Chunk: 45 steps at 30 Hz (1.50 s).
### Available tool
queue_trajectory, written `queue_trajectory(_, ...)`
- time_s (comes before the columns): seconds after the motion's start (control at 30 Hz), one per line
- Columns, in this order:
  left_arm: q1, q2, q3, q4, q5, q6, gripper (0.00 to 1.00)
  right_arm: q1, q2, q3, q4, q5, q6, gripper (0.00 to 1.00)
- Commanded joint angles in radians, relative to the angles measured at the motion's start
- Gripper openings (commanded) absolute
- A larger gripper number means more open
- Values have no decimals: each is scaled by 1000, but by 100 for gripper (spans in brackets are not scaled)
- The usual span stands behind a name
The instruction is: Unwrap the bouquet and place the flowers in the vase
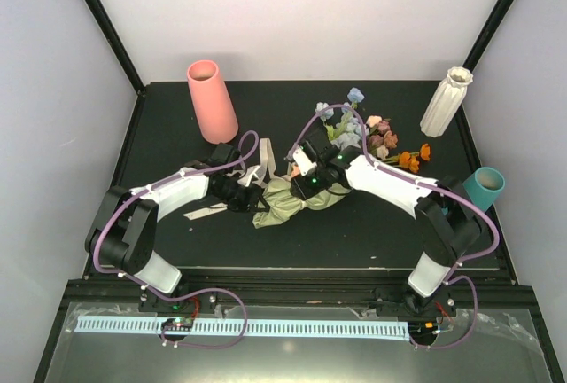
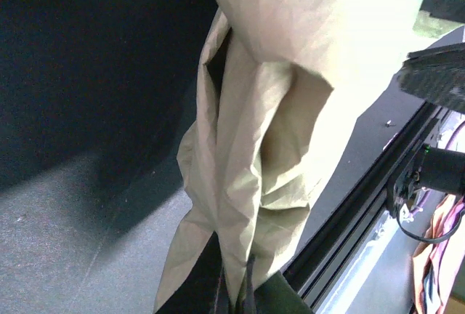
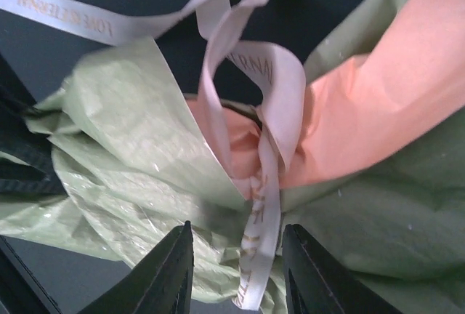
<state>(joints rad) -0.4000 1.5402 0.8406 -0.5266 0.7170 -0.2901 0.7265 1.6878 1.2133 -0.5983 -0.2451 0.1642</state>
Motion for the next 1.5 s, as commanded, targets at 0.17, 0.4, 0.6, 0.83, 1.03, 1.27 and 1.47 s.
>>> queue_trajectory(0.17,-5,16,22,-14,-2,35,2,-3,28,-11,-47,34,8,37)
queue_trajectory(0.4,-5,20,25,-24,5,50,1,-3,48,-3,-38,19,22,28)
queue_trajectory(0.6,-5,24,30,-24,3,47,2,-2,61,-14,-16,-27,49,19)
queue_trajectory(0.83,-5,27,32,-7,10,30,2,-2,60,-28,-2,-34,59,11)
queue_trajectory(1.03,-4,27,32,-12,-25,-12,2,-2,18,-26,-19,-6,59,2)
queue_trajectory(1.27,35,31,37,29,-47,-147,2,-1,-79,-46,-77,50,27,1)
queue_trajectory(1.47,122,48,39,85,-2,-239,2,-2,-212,-165,-52,55,6,2)
